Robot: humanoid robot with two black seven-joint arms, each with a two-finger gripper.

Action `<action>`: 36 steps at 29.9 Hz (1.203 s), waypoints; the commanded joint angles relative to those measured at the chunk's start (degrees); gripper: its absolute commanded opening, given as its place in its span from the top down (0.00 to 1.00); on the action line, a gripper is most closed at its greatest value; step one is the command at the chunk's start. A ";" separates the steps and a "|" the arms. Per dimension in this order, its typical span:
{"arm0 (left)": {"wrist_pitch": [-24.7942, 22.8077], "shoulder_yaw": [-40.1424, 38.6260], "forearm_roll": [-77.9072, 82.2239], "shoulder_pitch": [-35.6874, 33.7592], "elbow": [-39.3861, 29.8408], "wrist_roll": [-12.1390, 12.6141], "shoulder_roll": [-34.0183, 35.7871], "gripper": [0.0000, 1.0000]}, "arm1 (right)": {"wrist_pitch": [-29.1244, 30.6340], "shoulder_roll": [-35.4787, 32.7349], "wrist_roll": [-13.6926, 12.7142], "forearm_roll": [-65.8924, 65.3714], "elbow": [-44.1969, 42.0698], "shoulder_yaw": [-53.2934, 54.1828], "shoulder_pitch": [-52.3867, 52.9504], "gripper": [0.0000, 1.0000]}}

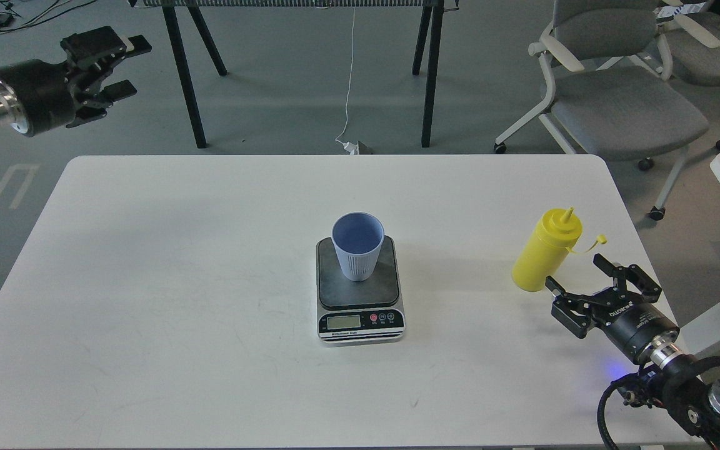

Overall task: Pour seasoning into cup on scale with both arms
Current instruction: 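Move the right gripper to the yellow squeeze bottle and grasp it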

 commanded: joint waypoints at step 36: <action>0.00 -0.08 -0.17 2.69 -0.86 0.00 0.33 0.01 | 0.00 13.85 -0.01 -6.78 -16.85 -1.69 12.76 0.46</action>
